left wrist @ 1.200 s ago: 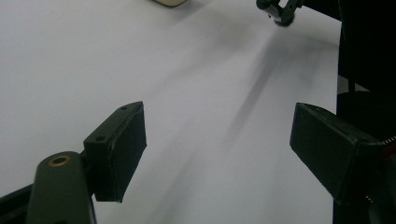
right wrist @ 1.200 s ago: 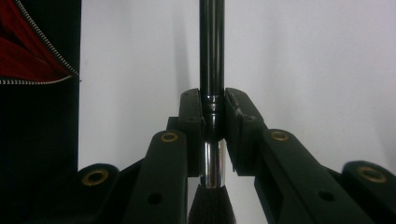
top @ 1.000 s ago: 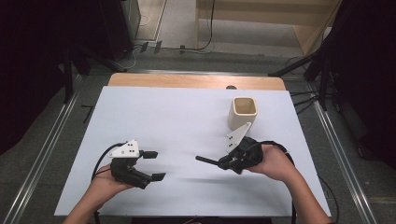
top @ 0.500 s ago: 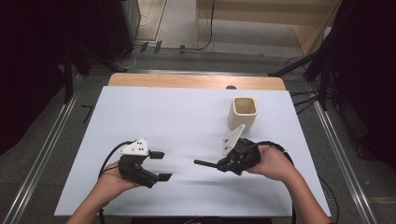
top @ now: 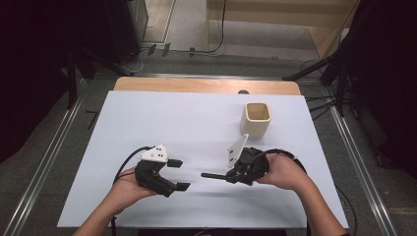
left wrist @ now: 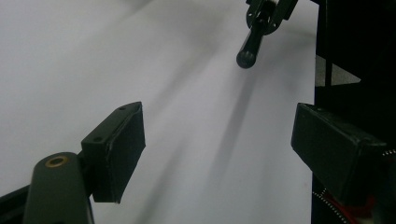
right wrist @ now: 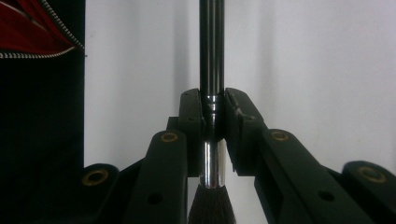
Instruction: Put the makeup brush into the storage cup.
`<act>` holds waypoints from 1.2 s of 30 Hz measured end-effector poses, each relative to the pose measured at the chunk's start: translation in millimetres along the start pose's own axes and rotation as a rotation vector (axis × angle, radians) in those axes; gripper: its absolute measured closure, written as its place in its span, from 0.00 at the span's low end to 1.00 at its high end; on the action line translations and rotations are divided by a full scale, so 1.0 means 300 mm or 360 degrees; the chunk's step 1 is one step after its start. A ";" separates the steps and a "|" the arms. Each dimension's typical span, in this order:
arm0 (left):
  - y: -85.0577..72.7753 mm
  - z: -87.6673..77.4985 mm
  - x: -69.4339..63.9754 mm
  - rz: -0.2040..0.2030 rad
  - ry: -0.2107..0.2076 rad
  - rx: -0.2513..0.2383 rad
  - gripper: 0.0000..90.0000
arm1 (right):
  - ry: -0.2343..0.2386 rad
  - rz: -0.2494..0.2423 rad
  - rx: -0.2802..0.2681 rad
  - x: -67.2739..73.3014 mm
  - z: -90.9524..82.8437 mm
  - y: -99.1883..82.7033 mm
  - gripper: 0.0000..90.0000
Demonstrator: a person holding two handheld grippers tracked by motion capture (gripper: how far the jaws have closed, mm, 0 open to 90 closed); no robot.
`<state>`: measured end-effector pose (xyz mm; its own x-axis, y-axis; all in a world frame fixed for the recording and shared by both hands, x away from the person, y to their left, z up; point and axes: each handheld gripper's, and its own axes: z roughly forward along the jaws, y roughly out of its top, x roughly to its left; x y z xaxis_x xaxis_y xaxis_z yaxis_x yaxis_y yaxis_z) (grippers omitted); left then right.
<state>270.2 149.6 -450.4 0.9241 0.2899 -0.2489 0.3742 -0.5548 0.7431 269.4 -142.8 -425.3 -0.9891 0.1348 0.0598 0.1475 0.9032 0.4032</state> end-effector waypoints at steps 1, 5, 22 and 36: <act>0.002 0.003 -0.001 -0.0002 -0.0005 0.0005 0.20 | -0.0008 -0.0010 0.0009 0.000 0.002 0.002 0.88; 0.012 0.015 -0.004 -0.0004 -0.0020 0.0029 0.20 | -0.0024 -0.0059 0.0025 0.003 0.011 0.012 0.88; 0.052 0.060 -0.012 -0.0060 -0.0076 0.0130 0.21 | -0.0039 -0.0157 0.0195 0.026 0.040 0.077 0.88; 0.076 0.117 0.008 -0.0218 -0.0188 0.0226 0.29 | -0.0053 -0.0224 0.0270 0.021 0.052 0.127 0.88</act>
<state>283.7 110.2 -455.7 0.8633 0.2813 -0.4189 0.4964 -0.6230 0.6046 268.8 -101.3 -423.8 -0.9998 0.0135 -0.0178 0.0087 0.9693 0.2458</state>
